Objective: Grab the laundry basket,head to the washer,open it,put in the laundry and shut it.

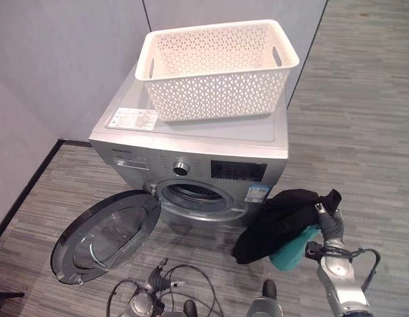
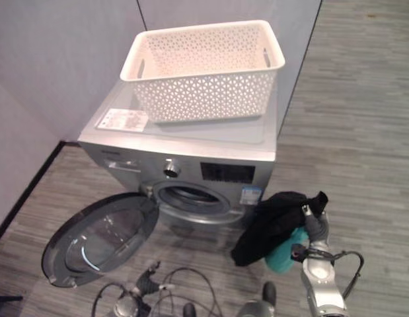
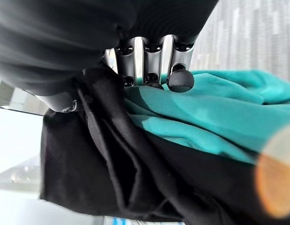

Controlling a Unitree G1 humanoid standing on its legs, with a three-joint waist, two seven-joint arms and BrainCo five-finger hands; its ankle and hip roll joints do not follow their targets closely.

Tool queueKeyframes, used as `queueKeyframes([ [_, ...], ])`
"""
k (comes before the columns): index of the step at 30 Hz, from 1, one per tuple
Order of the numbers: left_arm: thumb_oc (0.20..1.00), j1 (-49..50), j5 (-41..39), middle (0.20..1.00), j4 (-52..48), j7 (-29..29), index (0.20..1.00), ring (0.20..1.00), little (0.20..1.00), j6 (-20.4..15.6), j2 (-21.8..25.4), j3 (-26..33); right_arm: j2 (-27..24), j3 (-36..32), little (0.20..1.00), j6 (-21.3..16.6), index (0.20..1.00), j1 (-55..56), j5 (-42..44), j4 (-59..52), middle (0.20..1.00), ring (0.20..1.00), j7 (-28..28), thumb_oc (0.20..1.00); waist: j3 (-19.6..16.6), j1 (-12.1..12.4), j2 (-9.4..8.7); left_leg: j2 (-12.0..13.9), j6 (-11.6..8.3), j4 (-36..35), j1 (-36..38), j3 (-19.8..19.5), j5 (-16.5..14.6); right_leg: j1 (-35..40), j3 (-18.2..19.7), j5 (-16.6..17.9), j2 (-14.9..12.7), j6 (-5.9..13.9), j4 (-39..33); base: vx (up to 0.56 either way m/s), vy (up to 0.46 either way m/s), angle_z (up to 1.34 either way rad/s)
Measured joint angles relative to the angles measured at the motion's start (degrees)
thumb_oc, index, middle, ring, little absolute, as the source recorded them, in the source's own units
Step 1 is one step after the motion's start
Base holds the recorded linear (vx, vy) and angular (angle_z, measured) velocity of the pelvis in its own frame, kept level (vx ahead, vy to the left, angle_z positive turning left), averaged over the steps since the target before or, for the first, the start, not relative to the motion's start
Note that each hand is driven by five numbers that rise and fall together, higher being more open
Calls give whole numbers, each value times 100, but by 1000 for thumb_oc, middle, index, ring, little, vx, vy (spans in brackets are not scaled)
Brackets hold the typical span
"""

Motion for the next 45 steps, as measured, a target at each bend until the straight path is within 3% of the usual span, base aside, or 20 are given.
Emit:
queueKeyframes([
  [2, 1000, -83, 145, 1000, -517, -84, 1000, 1000, 1000, -230, 376, -171, -9, 230, 200, -18, 200, -87, 12, 4, 200, 200, 37, 200, -3, 6, 103, 168, 80, 6, -117, 117, -3, -178, -88, 486, 178, -287, -48, -111, 91, -31],
  [3, 1000, -225, 205, 1000, -562, -90, 1000, 1000, 1000, -321, 473, -108, 35, 310, 200, -27, 200, -46, 27, 6, 200, 200, 124, 200, -2, 14, 83, 212, 135, -34, -108, 144, 36, -171, -207, 537, 217, -284, -6, -142, 54, -39],
  [4, 1000, -330, 271, 1000, -839, -78, 1000, 1000, 1000, -371, 733, -98, 18, 628, 200, -46, 200, -28, 121, -12, 200, 200, 230, 200, -35, 105, 80, 454, 121, -130, -58, 268, 131, -447, -249, -604, 532, -212, 1214, -145, -45, -34],
  [6, 1000, -449, 725, 1000, -1106, -83, 1000, 1000, 1000, -447, 1190, -441, -28, 965, 200, -88, 200, -28, 248, -239, 200, 200, 387, 200, -95, 241, -77, 544, 29, -282, -26, 542, 237, -472, -519, -1276, 693, -248, 1755, -97, -79, -65],
  [7, 1000, -566, 1083, 1000, -1318, -100, 1000, 1000, 1000, -493, 1466, -752, -75, 1350, 200, -187, 200, -231, 261, -398, 200, 200, 524, 200, -129, 393, -143, 546, 0, -306, -100, 724, 266, -398, -589, -1500, 674, -216, 1454, 11, -73, -83],
  [8, 1000, -635, 1132, 1000, -1367, -116, 1000, 1000, 1000, -575, 1507, -749, -79, 1447, 200, -245, 200, -282, 272, -510, 200, 200, 642, 200, -165, 391, -221, 548, -16, -314, -116, 773, 276, -272, -543, -1433, 658, -192, 1103, 10, -73, -71],
  [9, 1000, -712, 1159, 1000, -1390, -120, 1000, 1000, 1000, -589, 1499, -784, -120, 1553, 200, -269, 200, -316, 328, -650, 200, 200, 722, 200, -142, 398, -167, 607, -59, -339, -113, 786, 309, -121, -605, -1210, 757, -69, 706, 34, -33, -37],
  [12, 1000, -813, 1141, 1000, -2025, -305, 1000, 1000, 1000, -829, 1351, -999, -493, 1853, 200, -276, 200, -307, 412, -1091, 200, 200, 988, 200, -144, 330, -44, 834, -96, -459, 9, 711, 392, 450, -664, -715, 1213, -284, -208, 56, -42, -19],
  [15, 1000, -1169, 1136, 1000, -2213, -539, 1000, 1000, 1000, -1000, 1235, -1337, -788, 1979, 200, -321, 200, -347, 532, -1593, 200, 200, 1163, 200, -156, 283, -63, 899, -183, -510, 22, 578, 449, 565, -756, -629, 1366, -346, -456, 41, -29, 10],
  [21, 1000, -1411, 1141, 1000, -2203, -797, 1000, 1000, 1000, -993, 1065, -1609, -841, 2089, 200, -326, 200, -573, 879, -2043, 200, 200, 1392, 200, -159, 214, -68, 910, -229, -531, 12, 499, 482, 641, -855, -605, 1393, -373, -543, 2, -35, 8],
  [28, 1000, -1408, 1213, 1000, -1868, -816, 1000, 1000, 1000, -609, 651, -1570, -811, 2270, 200, -320, 200, -663, 1163, -2099, 200, 200, 1503, 200, -151, 205, -245, 896, -229, -545, -17, 515, 482, 588, -831, -590, 1370, -349, -563, -27, -45, -2],
  [32, 1000, -1414, 1687, 1000, -1235, -616, 1000, 1000, 1000, -375, 340, -1577, -793, 2477, 200, -319, 200, -768, 1474, -2165, 200, 200, 1513, 200, -89, 191, -377, 915, -228, -549, -26, 592, 481, 504, -698, -554, 1392, -360, -584, -37, -56, -17],
  [38, 1000, -1567, 2603, 1000, -680, 2, 1000, 1000, 1000, -154, 14, -1631, -754, 2511, 200, -320, 200, -839, 1599, -2296, 200, 200, 1508, 200, 10, 184, -552, 949, -228, -539, -109, 598, 481, 429, -687, -532, 1446, -379, -618, -23, -58, -2],
  [39, 1000, -1835, 3058, 1000, 100, 368, 1000, 1000, 1000, 80, -198, -1572, -762, 2612, 200, -321, 200, -955, 1600, -2314, 200, 200, 1511, 200, 58, 184, -611, 964, -228, -540, -118, 598, 482, 439, -687, -518, 1467, -388, -665, -11, -74, -2],
  [45, 1000, -1449, 3177, 1000, -414, 687, 1000, 1000, 1000, 146, 264, -1196, -778, 2591, 200, -325, 200, -988, 1584, -2320, 200, 200, 1499, 200, 176, 264, -573, 1024, -229, -543, -162, 579, 482, 467, -715, -503, 1509, -410, -764, 0, -58, 1],
])
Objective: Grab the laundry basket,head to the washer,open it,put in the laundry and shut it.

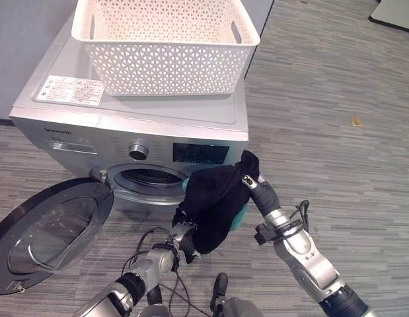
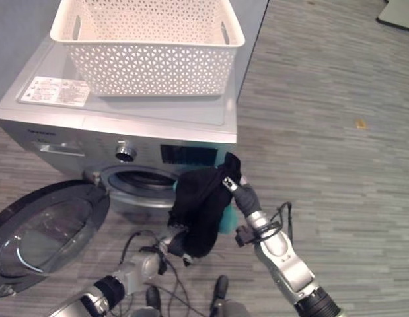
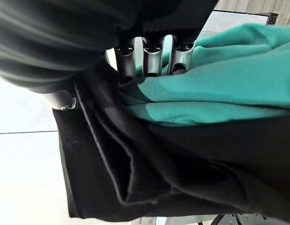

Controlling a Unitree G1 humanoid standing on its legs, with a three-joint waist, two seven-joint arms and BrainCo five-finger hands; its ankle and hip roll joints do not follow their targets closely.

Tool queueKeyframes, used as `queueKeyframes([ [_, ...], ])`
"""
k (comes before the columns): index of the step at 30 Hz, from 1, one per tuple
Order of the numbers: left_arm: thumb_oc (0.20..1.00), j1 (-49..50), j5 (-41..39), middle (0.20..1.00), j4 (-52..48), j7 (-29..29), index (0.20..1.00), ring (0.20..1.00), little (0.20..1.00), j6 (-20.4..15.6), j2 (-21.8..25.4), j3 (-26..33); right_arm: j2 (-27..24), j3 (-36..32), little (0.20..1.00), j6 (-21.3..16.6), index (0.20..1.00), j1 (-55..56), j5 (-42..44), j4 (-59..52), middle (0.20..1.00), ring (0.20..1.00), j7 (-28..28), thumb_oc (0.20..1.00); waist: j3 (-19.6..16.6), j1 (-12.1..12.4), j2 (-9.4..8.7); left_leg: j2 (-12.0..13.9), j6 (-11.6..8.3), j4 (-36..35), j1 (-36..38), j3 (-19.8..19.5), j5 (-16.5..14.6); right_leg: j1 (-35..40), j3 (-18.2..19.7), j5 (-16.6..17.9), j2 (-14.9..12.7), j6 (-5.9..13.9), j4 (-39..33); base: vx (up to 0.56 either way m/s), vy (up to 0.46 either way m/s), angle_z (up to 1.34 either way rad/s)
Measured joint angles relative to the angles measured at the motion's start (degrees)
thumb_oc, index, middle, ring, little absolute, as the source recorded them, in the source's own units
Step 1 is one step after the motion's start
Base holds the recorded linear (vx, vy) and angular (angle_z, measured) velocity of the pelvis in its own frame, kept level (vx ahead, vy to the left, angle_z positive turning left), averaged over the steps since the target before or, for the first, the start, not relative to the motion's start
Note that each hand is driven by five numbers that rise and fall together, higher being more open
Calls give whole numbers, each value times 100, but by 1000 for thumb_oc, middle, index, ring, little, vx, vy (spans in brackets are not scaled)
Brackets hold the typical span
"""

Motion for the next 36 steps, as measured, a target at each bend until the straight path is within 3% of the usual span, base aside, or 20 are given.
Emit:
queueKeyframes([
  [3, 1000, 1075, -46, 1000, -1455, -8, 1000, 1000, 1000, -114, 727, 818, -18, -260, 200, -1, 200, 135, -5, -7, 200, 200, -9, 200, 131, 132, 78, 42, -10, 13, -23, -51, 6, 63, -42, 21, 59, -31, -86, 4, -32, 10],
  [6, 1000, 1593, -116, 1000, -1686, -62, 1000, 1000, 1000, -148, 1141, 1179, -69, -450, 200, -1, 200, 87, -8, -14, 200, 200, -11, 200, 227, 337, 228, 56, -32, 6, -27, -113, 20, 89, -46, 16, 64, -36, -87, 13, -15, 12],
  [10, 1000, 2100, -188, 1000, -2007, -114, 1000, 1000, 1000, -219, 1140, 1662, -42, -580, 200, -1, 200, 135, -8, -35, 200, 200, -11, 200, 242, 416, 239, 40, -36, -2, -49, -175, 22, 102, -109, 15, 57, -35, -88, 14, -4, 9],
  [19, 1000, 2069, -1013, 1000, -2152, -125, 1000, 1000, 1000, -299, 641, 1927, 44, -622, 200, -1, 200, 285, -3, -99, 200, 200, 3, 200, 263, 384, 163, 0, -110, -98, -35, -189, 69, 80, -107, 24, 42, -18, -90, 6, 0, 1],
  [21, 1000, 1959, -1028, 1000, -1870, -115, 1000, 1000, 1000, -295, 433, 1860, 45, -621, 200, -1, 200, 309, -3, -99, 200, 200, 2, 200, 261, 384, 161, 2, -111, -98, -36, -187, 70, 77, -104, 25, 45, -19, -90, 0, 0, 0],
  [23, 1000, 1495, -1101, 1000, -959, 83, 1000, 1000, 1000, -249, 157, 1555, 68, -565, 200, -1, 200, 294, 4, -113, 200, 200, -9, 200, 241, 313, 141, 0, -112, -98, -25, -178, 73, 79, -100, 26, 53, -20, -89, -5, -5, -2],
  [28, 1000, 293, -1695, 1000, 1334, 654, 1000, 1000, 1000, 115, -905, 1367, 22, -56, 200, -2, 200, 227, 131, -310, 200, 200, -26, 200, 90, -51, -99, 17, -112, -107, 25, -54, 74, 38, 21, 31, 69, -28, -89, -22, -17, -12],
  [32, 1000, -70, -2134, 1000, 1370, 859, 1000, 1000, 1000, 153, -1031, 1252, -77, 239, 200, -97, 200, 142, 243, -499, 200, 200, -32, 200, -6, -193, -243, 48, -112, -121, 45, 12, 74, -26, 160, 53, 85, -56, -88, -27, -20, -19],
  [36, 1000, -542, -2379, 1000, 1496, 1074, 1000, 1000, 1000, 148, -1144, 1115, -176, 399, 200, -170, 200, 36, 462, -622, 200, 200, -79, 200, -23, -261, -267, 72, -112, -121, 44, 23, 74, -37, 172, 66, 107, -72, -88, -26, -34, -4],
])
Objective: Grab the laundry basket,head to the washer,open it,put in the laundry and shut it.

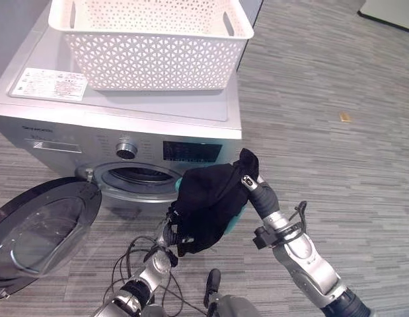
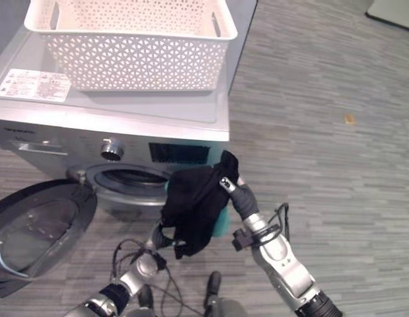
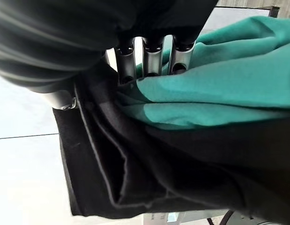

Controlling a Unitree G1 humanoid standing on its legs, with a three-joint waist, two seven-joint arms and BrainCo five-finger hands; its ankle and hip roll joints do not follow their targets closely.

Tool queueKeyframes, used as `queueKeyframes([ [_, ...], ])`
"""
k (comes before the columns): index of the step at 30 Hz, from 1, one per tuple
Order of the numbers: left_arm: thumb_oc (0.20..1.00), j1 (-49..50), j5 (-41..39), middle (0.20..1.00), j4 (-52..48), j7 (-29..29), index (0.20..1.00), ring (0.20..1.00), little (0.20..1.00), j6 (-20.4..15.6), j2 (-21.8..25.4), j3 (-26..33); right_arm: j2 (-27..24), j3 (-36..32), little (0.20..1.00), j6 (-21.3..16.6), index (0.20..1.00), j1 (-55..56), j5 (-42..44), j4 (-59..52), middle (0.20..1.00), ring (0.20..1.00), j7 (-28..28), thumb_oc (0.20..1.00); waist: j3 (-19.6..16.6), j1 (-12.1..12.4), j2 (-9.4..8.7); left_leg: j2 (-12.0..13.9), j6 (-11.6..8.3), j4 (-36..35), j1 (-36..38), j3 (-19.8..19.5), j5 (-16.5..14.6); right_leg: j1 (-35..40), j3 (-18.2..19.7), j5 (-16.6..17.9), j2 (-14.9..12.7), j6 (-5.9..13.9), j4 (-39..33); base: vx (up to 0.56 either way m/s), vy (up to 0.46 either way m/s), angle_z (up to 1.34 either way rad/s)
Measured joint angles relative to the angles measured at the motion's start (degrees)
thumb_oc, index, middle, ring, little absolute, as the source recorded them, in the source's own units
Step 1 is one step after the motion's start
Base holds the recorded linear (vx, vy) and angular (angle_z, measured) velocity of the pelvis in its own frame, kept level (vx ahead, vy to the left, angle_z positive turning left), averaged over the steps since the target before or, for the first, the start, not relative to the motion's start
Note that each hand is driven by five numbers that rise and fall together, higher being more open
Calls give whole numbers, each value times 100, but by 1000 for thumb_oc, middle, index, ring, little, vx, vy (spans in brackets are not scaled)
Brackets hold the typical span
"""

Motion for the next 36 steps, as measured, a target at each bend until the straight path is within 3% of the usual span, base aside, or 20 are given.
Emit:
queueKeyframes([
  [6, 1000, -366, -554, 1000, -75, 113, 1000, 1000, 1000, -43, -14, -173, -69, 224, 200, -180, 200, -191, 177, -46, 200, 200, -70, 200, -10, -143, -15, 7, -7, -8, -20, 14, 4, -34, 10, 16, 9, -4, 0, -4, -5, -2],
  [9, 1000, -256, -1684, 1000, -1004, -306, 1000, 1000, 1000, -234, 20, -270, -76, 209, 200, -181, 200, -210, 202, -42, 200, 200, -79, 200, -10, -143, -15, -5, -9, -46, 3, 139, 5, -92, 121, 41, 9, -6, 0, 19, 16, -17],
  [11, 1000, -67, -2024, 1000, -1734, -496, 1000, 1000, 1000, -351, 136, -574, -71, 142, 200, -181, 200, -184, 208, -41, 200, 200, -85, 200, -10, -139, -14, -6, -9, -45, 5, 143, 5, -90, 124, 40, 9, -6, 0, 0, 0, 0],
  [13, 1000, -64, -2139, 1000, -1761, -672, 1000, 1000, 1000, -492, 43, -740, -66, 126, 200, -181, 200, -185, 210, -42, 200, 200, -89, 200, -10, -129, -15, -6, -9, -48, 5, 137, 5, -87, 118, 40, 8, -6, 0, 0, 0, 0],
  [20, 1000, -91, -3144, 1000, -2027, -1267, 1000, 1000, 1000, -492, -15, -1111, -66, 94, 200, -180, 200, -170, 208, -39, 200, 200, -88, 200, -9, -171, -14, -25, -9, -52, 5, 130, 5, -87, 119, 44, -12, 0, 0, 0, 0, 0],
  [28, 1000, -215, -3313, 1000, -2375, -1848, 1000, 1000, 1000, -574, -18, -2021, -72, 70, 200, -180, 200, -184, 314, -41, 200, 200, -71, 200, -9, -427, -13, -85, -9, -61, 13, 201, 5, -128, 194, 78, -35, 38, 0, 5, 7, -4],
  [36, 1000, -719, -3244, 1000, -2387, -2011, 1000, 1000, 1000, -627, -33, -2355, -172, 80, 200, -180, 200, -358, 349, -41, 200, 200, -56, 200, -13, -619, 12, -72, -9, -61, 14, 317, 5, -209, 330, 116, -21, 13, 0, 1, 1, -8],
])
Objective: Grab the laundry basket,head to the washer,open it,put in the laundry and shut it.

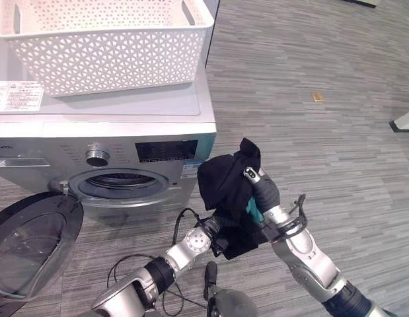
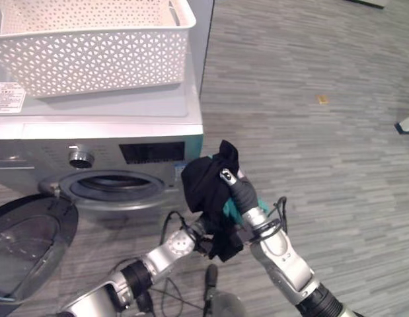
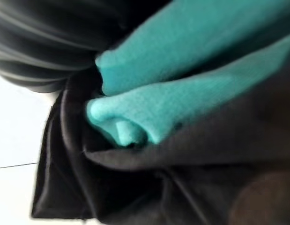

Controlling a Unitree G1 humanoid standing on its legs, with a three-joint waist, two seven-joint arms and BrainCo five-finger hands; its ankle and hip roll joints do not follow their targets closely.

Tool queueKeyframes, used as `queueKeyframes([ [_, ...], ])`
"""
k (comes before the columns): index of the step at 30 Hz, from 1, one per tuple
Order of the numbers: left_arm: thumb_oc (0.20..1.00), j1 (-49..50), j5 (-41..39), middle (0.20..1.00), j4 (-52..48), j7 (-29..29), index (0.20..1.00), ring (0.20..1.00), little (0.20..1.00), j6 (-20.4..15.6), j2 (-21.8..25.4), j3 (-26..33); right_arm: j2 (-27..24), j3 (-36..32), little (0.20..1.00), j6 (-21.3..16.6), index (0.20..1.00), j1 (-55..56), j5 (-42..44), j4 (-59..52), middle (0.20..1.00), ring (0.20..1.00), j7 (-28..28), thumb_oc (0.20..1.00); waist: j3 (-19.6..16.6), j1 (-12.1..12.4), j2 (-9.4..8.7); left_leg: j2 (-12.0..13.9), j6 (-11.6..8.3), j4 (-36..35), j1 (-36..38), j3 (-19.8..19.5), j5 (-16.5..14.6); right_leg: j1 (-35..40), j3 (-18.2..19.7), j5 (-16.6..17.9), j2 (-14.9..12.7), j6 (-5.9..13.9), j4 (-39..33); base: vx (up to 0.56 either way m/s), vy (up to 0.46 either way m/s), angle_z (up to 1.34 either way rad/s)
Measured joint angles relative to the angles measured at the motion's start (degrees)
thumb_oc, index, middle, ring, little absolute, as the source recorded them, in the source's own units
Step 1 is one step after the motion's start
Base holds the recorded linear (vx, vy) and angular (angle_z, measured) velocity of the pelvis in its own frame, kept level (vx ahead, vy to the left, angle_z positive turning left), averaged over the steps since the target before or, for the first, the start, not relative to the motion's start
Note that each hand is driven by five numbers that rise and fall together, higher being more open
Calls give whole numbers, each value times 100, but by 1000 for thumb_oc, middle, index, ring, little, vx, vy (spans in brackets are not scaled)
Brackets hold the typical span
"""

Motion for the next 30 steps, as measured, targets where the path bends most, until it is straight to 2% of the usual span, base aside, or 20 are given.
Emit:
queueKeyframes([
  [3, 1000, 123, 28, 1000, -3, -119, 1000, 1000, 1000, -80, 5, -113, -44, 24, 200, 0, 200, -28, 88, 6, 200, 200, 26, 200, 0, 38, 1, 4, 0, 0, 23, 125, 0, -38, 104, 17, 4, -13, 0, 2, -5, -16],
  [10, 1000, 167, 276, 1000, -3, -239, 1000, 1000, 1000, -99, 10, -312, -42, 143, 200, 8, 200, -48, 88, 148, 200, 200, 66, 200, 11, 88, 55, 8, 0, 1, -3, 98, 0, -45, 80, 19, -4, -13, 0, 1, -1, 0],
  [11, 200, 167, 396, 200, -3, -269, 200, 200, 200, -100, 20, -314, -42, 147, 200, 9, 200, -49, 88, 198, 200, 200, 135, 200, -14, 121, 113, 3, 0, 0, -12, 84, 0, -47, 65, 20, -12, -11, 0, 5, 9, 5],
  [18, 200, 463, 474, 200, 92, -64, 200, 200, 200, -208, 58, -68, 2, 185, 200, 11, 200, -44, 81, 502, 200, 200, 134, 200, 18, 303, 261, 9, -21, 10, -229, -149, 17, -133, -146, 20, -28, -11, 0, -16, 4, 15],
  [26, 200, 767, 662, 200, 305, 128, 200, 200, 200, -278, 94, 83, -35, 257, 200, 38, 200, 152, -165, 555, 200, 200, 139, 200, 33, 390, 278, 13, -20, 7, -318, -218, 31, -175, -235, 18, -35, -10, 0, 0, 6, 4],
  [27, 200, 741, 652, 200, 398, 167, 200, 200, 200, -265, 176, 231, -64, 237, 200, 41, 200, 193, -205, 554, 200, 200, 137, 200, 40, 377, 286, 13, -20, 7, -313, -221, 31, -169, -240, 18, -38, -10, 0, 35, 30, 2],
  [30, 200, 718, 590, 200, -175, 133, 200, 200, 200, -219, 459, 224, -172, -56, 200, 38, 200, 554, -389, 402, 200, 200, 161, 200, 94, 393, 367, 0, -15, 5, -318, -347, 45, -92, -355, 4, -61, 7, 0, 8, 24, 18],
])
